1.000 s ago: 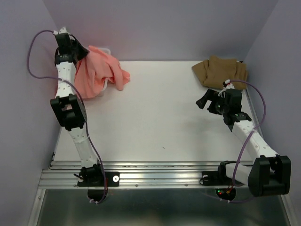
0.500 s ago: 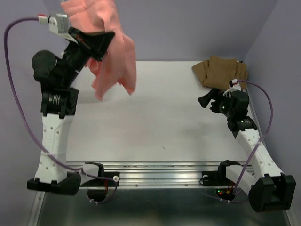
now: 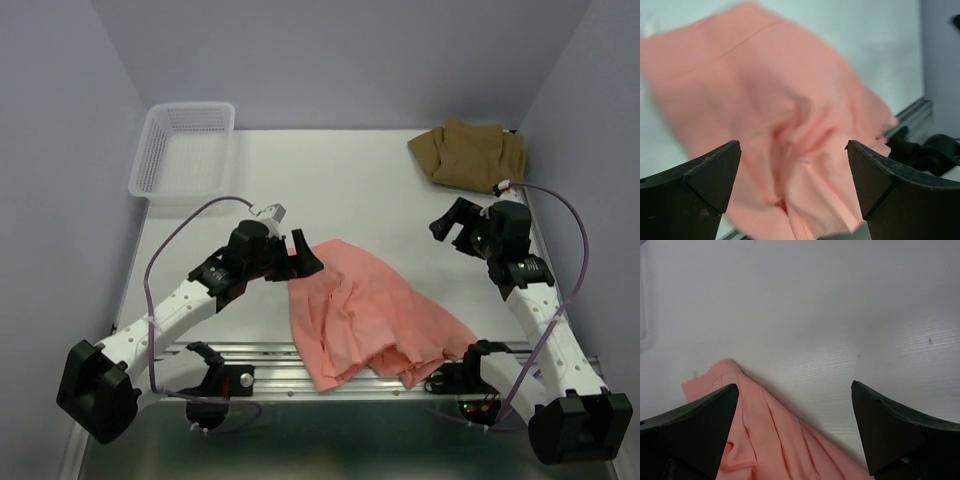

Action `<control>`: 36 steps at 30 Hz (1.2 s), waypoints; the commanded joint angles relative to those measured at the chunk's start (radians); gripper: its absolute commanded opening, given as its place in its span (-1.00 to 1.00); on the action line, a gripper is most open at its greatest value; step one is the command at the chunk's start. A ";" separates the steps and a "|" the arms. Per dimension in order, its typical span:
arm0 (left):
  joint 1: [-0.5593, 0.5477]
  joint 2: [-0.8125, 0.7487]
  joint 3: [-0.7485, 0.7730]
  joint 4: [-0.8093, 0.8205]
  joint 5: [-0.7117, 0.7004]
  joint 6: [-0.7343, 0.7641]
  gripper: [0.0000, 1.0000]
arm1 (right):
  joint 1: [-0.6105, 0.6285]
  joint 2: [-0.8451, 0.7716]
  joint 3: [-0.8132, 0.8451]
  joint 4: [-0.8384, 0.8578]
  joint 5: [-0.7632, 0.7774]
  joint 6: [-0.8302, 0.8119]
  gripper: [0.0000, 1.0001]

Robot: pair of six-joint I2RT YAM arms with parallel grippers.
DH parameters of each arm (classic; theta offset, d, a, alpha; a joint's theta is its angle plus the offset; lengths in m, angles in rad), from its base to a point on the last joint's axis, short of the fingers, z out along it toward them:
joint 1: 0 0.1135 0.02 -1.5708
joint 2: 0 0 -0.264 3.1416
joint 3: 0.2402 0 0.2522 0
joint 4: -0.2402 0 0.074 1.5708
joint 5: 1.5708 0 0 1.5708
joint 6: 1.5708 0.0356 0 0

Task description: Fold and stack the skirts

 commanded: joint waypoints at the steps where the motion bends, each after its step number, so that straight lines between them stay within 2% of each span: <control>1: -0.008 -0.169 -0.053 -0.175 -0.229 -0.082 0.97 | -0.003 -0.021 0.054 -0.032 -0.091 -0.068 1.00; 3: -0.007 -0.233 -0.083 -0.248 -0.299 -0.113 0.97 | -0.003 -0.027 0.049 -0.016 -0.165 -0.076 1.00; 8: -0.007 -0.293 -0.158 -0.373 -0.461 -0.228 0.97 | 0.010 -0.030 0.057 -0.017 -0.228 -0.114 1.00; 11: -0.007 -0.272 -0.158 -0.379 -0.515 -0.250 0.97 | 0.088 -0.015 0.080 -0.019 -0.234 -0.129 1.00; 13: -0.007 -0.224 -0.143 -0.341 -0.530 -0.241 0.97 | 0.166 0.011 0.091 -0.023 -0.184 -0.137 1.00; 14: -0.007 -0.206 -0.138 -0.327 -0.536 -0.245 0.97 | 0.259 0.022 0.095 -0.028 -0.114 -0.142 1.00; 15: -0.007 -0.183 -0.133 -0.310 -0.541 -0.245 0.97 | 0.304 0.036 0.097 -0.031 -0.113 -0.143 1.00; 18: 0.002 -0.077 -0.107 -0.238 -0.542 -0.225 0.97 | 0.424 0.099 0.098 -0.039 0.052 -0.133 1.00; 22: 0.016 0.130 -0.054 -0.132 -0.512 -0.169 0.97 | 0.433 0.163 0.103 -0.019 0.124 -0.108 1.00; 26: 0.018 0.302 0.040 -0.106 -0.487 -0.127 0.97 | 0.433 0.263 0.144 -0.054 0.224 -0.107 1.00; 29: 0.018 0.402 0.078 -0.111 -0.487 -0.109 0.81 | 0.433 0.281 0.146 -0.045 0.259 -0.111 1.00; 34: 0.007 0.504 0.075 -0.063 -0.472 -0.107 0.66 | 0.433 0.304 0.132 -0.031 0.313 -0.102 1.00; 36: 0.007 0.572 0.089 -0.072 -0.482 -0.119 0.52 | 0.433 0.317 0.131 -0.031 0.298 -0.100 1.00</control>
